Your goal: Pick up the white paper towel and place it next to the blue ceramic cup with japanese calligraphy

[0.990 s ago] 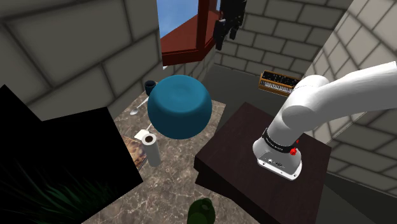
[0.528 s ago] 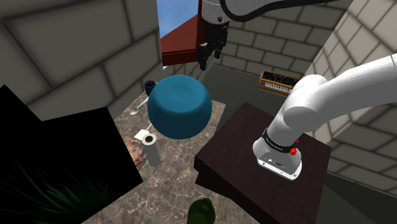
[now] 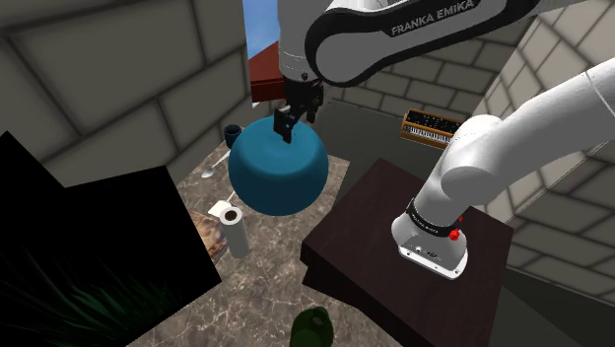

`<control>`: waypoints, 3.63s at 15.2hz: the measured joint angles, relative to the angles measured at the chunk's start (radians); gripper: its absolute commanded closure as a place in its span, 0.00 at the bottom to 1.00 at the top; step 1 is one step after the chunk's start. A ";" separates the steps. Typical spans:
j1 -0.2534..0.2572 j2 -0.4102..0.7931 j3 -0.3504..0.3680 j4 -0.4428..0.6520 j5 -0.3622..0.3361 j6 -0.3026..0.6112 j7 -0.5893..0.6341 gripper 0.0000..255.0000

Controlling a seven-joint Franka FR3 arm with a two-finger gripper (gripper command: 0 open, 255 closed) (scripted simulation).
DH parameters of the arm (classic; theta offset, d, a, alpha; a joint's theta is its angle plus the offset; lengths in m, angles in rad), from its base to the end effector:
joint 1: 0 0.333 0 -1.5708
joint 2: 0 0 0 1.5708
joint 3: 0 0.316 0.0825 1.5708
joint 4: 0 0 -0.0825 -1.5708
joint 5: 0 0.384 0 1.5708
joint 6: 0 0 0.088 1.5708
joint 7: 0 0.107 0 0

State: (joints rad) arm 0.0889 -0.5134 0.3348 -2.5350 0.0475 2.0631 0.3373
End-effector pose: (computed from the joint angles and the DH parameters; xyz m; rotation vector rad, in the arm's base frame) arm 0.3573 0.1658 0.4412 3.0344 0.0383 0.0915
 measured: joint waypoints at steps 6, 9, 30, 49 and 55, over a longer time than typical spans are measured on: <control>0.010 0.182 0.108 0.016 -0.009 0.158 0.130 0.00; 0.005 0.294 0.162 0.053 -0.048 0.225 0.211 0.00; 0.126 0.866 0.181 0.294 -0.477 0.441 0.680 0.00; 0.116 0.841 0.195 0.291 -0.453 0.424 0.662 1.00; 0.090 0.772 0.231 0.294 -0.383 0.366 0.611 1.00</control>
State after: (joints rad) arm 0.1793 0.2587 0.5658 -2.2406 -0.3357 2.4288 0.9485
